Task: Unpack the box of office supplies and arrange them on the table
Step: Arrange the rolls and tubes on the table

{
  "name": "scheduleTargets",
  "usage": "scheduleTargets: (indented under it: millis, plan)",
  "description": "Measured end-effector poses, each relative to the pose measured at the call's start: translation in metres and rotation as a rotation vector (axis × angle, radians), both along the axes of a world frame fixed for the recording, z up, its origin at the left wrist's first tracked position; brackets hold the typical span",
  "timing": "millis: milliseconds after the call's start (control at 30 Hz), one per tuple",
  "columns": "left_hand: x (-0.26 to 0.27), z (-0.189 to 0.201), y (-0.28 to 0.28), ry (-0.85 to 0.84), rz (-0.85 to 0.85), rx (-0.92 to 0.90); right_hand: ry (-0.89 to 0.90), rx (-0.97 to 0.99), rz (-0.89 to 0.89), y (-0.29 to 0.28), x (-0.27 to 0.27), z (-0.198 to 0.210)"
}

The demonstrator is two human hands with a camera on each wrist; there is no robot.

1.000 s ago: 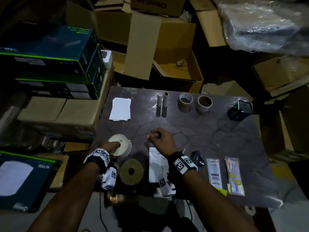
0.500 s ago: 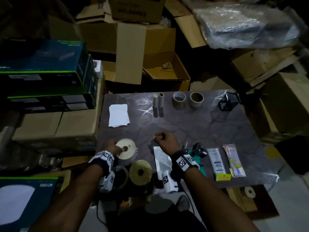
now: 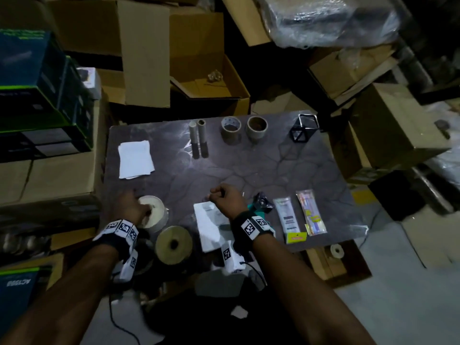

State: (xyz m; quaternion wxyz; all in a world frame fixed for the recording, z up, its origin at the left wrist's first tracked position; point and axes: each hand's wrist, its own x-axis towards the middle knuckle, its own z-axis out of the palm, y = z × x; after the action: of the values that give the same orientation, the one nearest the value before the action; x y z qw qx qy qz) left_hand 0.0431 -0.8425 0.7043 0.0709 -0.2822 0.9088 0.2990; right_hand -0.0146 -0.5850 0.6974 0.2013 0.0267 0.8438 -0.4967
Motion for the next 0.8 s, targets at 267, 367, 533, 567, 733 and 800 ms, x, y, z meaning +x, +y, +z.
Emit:
scheduleTargets:
  millis: [267, 367, 533, 567, 733, 800]
  plan:
    - [-0.054, -0.003, 0.156, 0.23, -0.063, 0.151, 0.044, -0.054, 0.017, 0.101, -0.042, 0.003]
    - [-0.074, -0.01, 0.221, 0.211, -0.128, 0.191, 0.036, -0.112, -0.053, 0.159, -0.056, 0.0]
    - [-0.098, -0.024, 0.304, 0.195, -0.162, 0.243, -0.004, -0.068, -0.124, 0.251, -0.074, -0.028]
    - [-0.1, -0.024, 0.314, 0.183, -0.16, 0.248, -0.027, -0.066, -0.136, 0.264, -0.079, -0.034]
    - [-0.104, -0.027, 0.339, 0.114, -0.162, 0.342, -0.08, -0.048, -0.176, 0.3, -0.092, -0.044]
    - [-0.11, -0.027, 0.338, 0.105, -0.179, 0.361, -0.08, -0.073, -0.175, 0.3, -0.095, -0.035]
